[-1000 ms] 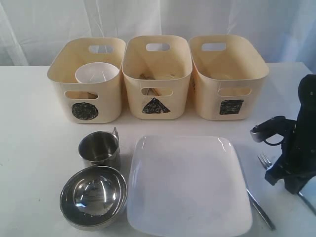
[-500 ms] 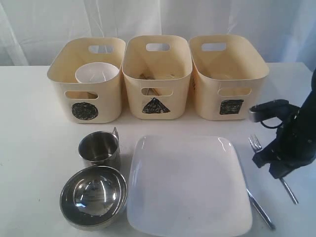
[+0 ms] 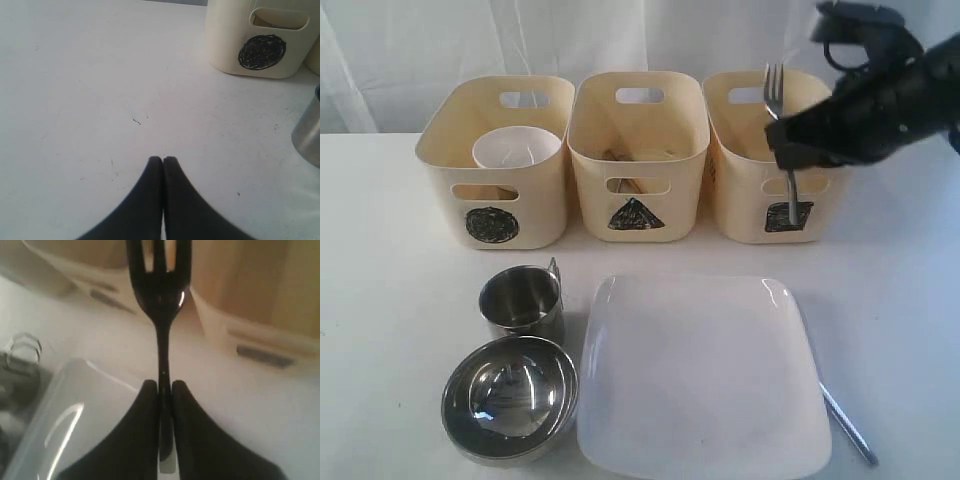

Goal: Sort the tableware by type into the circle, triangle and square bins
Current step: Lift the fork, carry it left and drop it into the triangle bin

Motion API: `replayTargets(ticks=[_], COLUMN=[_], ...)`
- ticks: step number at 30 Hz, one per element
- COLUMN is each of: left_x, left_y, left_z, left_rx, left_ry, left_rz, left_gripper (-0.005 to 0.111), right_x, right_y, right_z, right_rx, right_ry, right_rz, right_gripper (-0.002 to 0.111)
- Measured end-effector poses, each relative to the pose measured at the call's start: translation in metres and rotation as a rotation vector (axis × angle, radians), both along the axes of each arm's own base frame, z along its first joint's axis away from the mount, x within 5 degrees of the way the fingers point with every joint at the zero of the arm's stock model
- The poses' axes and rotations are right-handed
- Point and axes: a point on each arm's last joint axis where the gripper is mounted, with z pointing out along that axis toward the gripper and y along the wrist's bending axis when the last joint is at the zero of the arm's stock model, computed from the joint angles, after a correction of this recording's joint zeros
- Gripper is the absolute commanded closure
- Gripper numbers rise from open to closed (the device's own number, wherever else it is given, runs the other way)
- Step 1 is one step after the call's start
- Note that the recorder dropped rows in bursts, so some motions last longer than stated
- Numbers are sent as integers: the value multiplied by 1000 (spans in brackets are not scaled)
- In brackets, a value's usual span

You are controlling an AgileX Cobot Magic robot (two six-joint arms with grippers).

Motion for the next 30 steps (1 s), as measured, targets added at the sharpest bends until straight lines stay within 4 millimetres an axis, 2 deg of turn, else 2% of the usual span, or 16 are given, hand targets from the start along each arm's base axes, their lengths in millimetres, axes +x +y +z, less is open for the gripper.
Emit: replayTargets(ticks=[5,8,14,21,23,30], left_x=[0,0,0,0,0,0], left_y=[0,0,0,0,0,0], left_z=[0,0,0,0,0,0], left_rx=[0,0,0,0,0,0], left_ry=[0,0,0,0,0,0], left_rz=[0,0,0,0,0,0], left_gripper=[107,107,107,107,107,107], right_x=[31,54,95,128,134,135], right_y=[26,44,79,108,113,120], right_z=[24,24,-2,-31,-37,-44], right_rx=[97,149,186,200,204,212], right_ry=[-180,-251,-251,-235,-224,-180], right_rz=[-25,-52,-52,-30,-15,31], right_gripper=[108,108,108,108,105,76])
